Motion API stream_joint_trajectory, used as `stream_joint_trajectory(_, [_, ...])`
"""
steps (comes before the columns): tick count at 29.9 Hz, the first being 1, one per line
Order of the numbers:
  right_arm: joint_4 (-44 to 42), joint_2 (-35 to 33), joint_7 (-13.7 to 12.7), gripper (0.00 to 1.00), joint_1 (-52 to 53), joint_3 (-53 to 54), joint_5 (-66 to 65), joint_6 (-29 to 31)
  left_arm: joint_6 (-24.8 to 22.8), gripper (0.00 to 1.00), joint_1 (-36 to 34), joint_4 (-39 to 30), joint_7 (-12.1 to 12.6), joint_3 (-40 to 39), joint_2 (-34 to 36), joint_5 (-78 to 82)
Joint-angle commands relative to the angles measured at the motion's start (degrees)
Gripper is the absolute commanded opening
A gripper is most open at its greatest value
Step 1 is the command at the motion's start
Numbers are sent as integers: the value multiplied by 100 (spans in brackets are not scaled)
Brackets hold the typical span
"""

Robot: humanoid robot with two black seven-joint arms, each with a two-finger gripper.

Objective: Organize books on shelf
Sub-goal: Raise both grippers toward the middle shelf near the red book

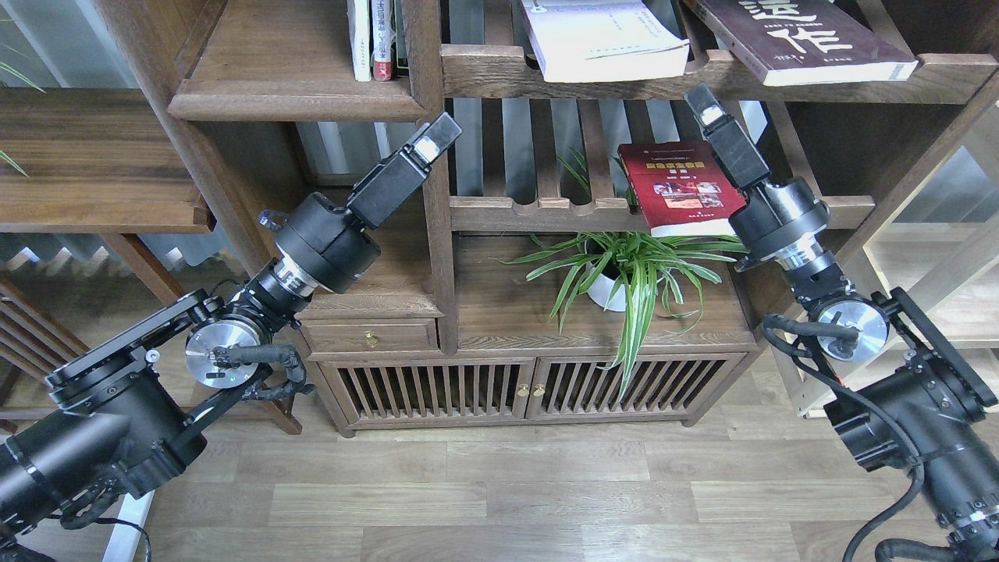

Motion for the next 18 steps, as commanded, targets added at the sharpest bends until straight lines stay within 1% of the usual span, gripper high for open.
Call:
stream_joint_trajectory(1, [21,0,0,100,-16,0,3,0,0,99,0,-20,0,5,0,9])
stream_joint_trajectory(13, [82,220,18,99,-113,0,20,0,0,99,-35,-20,9,-12,-290,263])
stream_joint_trajectory(18, [117,387,18,99,-341,-8,20,0,0,99,-44,-90,9,-21,-440,369])
